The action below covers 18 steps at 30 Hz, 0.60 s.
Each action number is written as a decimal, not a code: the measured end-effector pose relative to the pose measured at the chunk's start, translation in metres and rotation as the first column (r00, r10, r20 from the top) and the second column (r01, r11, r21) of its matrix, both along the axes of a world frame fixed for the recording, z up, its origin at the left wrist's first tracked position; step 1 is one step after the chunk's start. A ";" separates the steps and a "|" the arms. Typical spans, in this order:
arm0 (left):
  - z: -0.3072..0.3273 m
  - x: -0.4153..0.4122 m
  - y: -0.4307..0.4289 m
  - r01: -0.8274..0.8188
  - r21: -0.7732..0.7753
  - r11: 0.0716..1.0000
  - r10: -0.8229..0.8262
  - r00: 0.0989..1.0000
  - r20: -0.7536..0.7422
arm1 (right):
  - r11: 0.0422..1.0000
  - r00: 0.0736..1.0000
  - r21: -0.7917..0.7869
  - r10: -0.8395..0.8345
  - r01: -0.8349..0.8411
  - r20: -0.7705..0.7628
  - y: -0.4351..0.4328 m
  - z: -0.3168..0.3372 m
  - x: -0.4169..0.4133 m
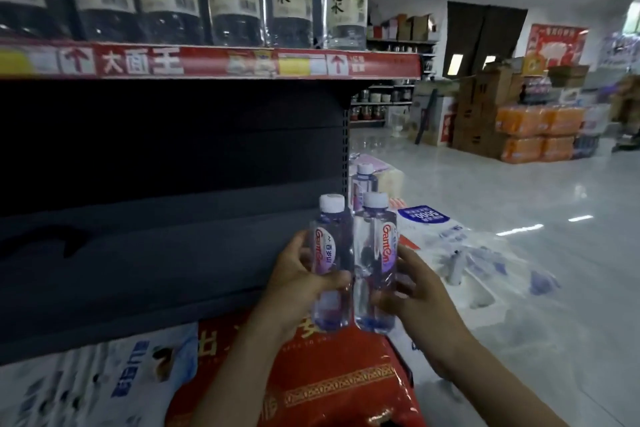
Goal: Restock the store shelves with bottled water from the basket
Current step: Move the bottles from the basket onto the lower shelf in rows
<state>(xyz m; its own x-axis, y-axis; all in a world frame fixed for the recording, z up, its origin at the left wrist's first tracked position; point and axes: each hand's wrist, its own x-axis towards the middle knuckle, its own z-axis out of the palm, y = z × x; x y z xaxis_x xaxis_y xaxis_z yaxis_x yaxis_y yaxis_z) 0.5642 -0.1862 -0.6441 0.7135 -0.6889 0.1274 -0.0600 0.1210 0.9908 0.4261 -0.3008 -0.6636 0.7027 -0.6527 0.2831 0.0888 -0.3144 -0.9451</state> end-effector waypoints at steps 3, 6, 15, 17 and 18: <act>0.004 0.030 -0.005 -0.242 -0.088 0.966 0.254 0.954 0.160 | 0.995 0.996 0.040 0.087 -0.087 0.015 -0.004 0.001 0.051; -0.002 0.056 -0.013 -0.427 -0.195 0.883 0.462 0.864 0.200 | 0.993 0.993 -0.072 0.099 -0.094 0.069 -0.009 -0.001 0.094; -0.038 0.096 -0.050 -0.516 -0.145 0.844 0.534 0.782 0.322 | 0.996 0.998 -0.071 0.055 -0.052 0.044 -0.044 -0.020 0.148; -0.041 0.098 -0.055 -0.521 -0.130 0.844 0.529 0.765 0.367 | 0.995 0.999 -0.094 0.034 -0.030 0.039 -0.051 -0.025 0.150; -0.042 0.097 -0.057 -0.523 -0.120 0.844 0.524 0.756 0.392 | 0.993 0.999 -0.116 0.031 -0.028 0.025 -0.053 -0.026 0.151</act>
